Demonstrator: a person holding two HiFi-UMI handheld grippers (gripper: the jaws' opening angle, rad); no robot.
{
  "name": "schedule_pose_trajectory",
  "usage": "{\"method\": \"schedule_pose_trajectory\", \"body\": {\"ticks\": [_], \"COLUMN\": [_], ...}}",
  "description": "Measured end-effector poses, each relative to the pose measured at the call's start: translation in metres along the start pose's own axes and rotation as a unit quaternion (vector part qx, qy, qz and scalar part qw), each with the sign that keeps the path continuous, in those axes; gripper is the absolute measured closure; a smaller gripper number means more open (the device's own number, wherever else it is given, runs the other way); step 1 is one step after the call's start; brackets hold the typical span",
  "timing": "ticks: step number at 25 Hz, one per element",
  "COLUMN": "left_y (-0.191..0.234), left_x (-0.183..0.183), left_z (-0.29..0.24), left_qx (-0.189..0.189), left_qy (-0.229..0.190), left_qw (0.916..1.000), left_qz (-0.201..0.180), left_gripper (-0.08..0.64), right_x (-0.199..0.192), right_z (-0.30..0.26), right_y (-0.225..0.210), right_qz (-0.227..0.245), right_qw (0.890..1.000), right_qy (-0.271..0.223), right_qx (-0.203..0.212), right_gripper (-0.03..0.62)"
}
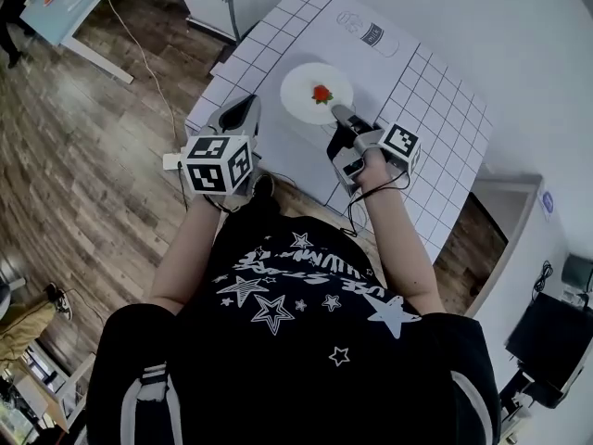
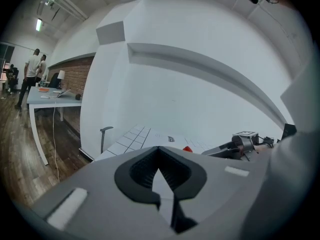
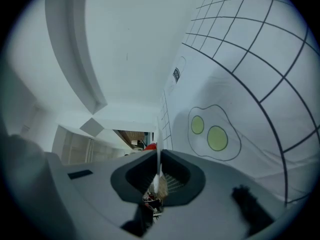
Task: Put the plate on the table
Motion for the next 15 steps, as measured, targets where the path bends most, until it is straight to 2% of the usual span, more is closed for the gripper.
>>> {"method": "schedule_pose_trajectory", "body": {"ticks": [6, 15], "left_y": [0.03, 0.068], "left_x": [0.01, 0.007], "left_z": [-0.026, -0.052], "left_qx": [-0.014, -0.041], "left_qy": [0.004, 0.027], "left_qw": [0.9999, 0.9988], "left_qz": [-0.001, -0.009], "left_gripper": [0.551, 0.551], "right_x": [0.016, 0.024], "right_z": [-0.033, -0.08], "right_y": [-0.001, -0.012], "right_qz": [-0.007, -0.013], "right_qw": [1.0, 0.999], "right_qy": [-0.02, -0.041], "right_qx": [-0.014, -0.027], "right_gripper": [0.569, 0.569]}}
Point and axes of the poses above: the fingertips, and each gripper's own axes: z backward along the fingers, y to its left, x out of its top, the point moved 1 cm from there along z, backward along the fingers, and after that the axes turned 11 degrees about -z, right-handed, at the moved point
